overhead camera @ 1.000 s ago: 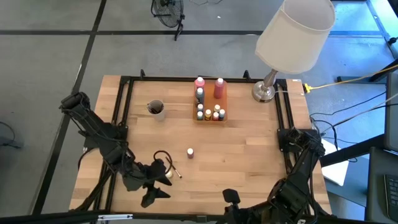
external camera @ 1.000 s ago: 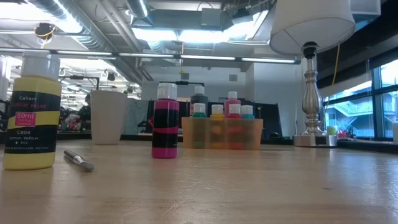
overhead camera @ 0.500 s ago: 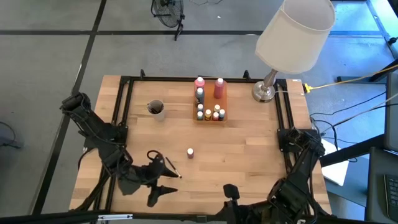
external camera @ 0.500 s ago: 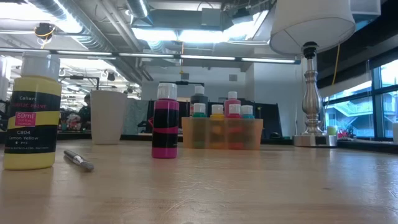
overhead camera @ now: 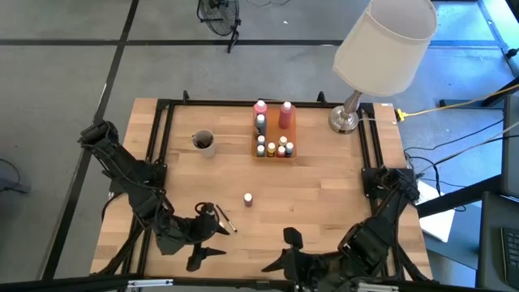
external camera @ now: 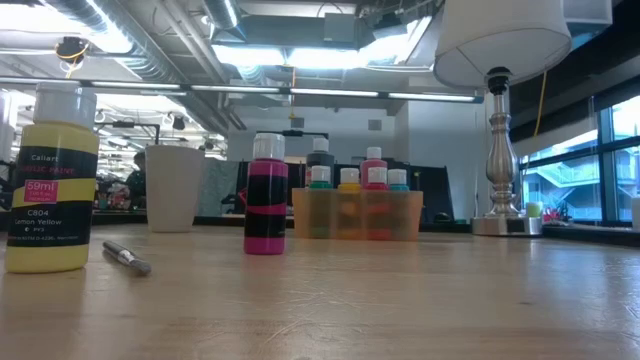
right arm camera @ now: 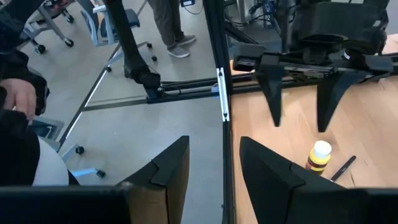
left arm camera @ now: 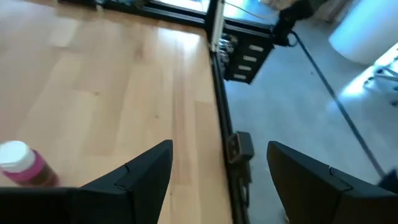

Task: Pick & Place Paint Supplies
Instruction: Put the small light yellow paint bottle into the orange bin

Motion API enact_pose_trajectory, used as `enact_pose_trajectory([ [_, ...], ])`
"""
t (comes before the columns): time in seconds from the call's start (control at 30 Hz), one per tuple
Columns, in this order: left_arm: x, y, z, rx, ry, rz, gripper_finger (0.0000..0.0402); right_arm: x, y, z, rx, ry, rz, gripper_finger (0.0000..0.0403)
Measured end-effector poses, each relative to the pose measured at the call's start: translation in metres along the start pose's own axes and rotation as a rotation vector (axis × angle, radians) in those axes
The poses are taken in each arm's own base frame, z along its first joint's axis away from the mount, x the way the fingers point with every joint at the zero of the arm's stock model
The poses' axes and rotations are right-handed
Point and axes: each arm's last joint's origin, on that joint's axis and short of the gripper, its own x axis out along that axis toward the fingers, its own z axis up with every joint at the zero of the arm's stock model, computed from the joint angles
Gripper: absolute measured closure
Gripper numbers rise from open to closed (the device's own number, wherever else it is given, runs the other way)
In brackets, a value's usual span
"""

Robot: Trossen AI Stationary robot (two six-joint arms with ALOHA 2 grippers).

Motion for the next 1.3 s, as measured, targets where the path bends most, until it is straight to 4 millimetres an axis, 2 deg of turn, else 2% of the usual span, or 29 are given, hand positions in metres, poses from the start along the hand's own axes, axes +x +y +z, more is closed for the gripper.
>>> enact_pose_trajectory([
  [0.17, 0.001, 0.0, 0.0, -0.005, 0.031, -0.038, 0.0131, 0.002, -0.002, 0.003, 0.015, -0.01, 0.01, 0.0259],
  [0.37, 0.003, 0.002, 0.001, -0.01, 0.052, -0.061, 0.0097, 0.002, -0.001, 0.005, 0.024, -0.021, 0.018, 0.0259],
  [0.47, 0.003, 0.002, 0.001, -0.062, 0.066, -0.076, 0.0084, 0.002, -0.001, 0.004, 0.031, -0.021, 0.019, 0.0259],
  [0.97, 0.001, 0.0, -0.007, -0.213, 0.168, -0.098, 0.0085, 0.0, 0.003, 0.002, 0.031, 0.007, 0.065, 0.0259],
  [1.1, -0.001, -0.009, -0.019, -0.108, 0.208, -0.116, 0.0084, 0.0, 0.003, 0.002, 0.026, 0.023, 0.087, 0.0259],
  [1.2, 0.0, -0.016, -0.036, 0.035, 0.265, -0.106, 0.0085, 0.0, 0.004, 0.001, 0.022, 0.043, 0.111, 0.0259],
  [1.3, 0.005, -0.02, -0.053, 0.069, 0.307, -0.054, 0.0086, -0.002, 0.007, -0.001, 0.019, 0.06, 0.135, 0.0259],
])
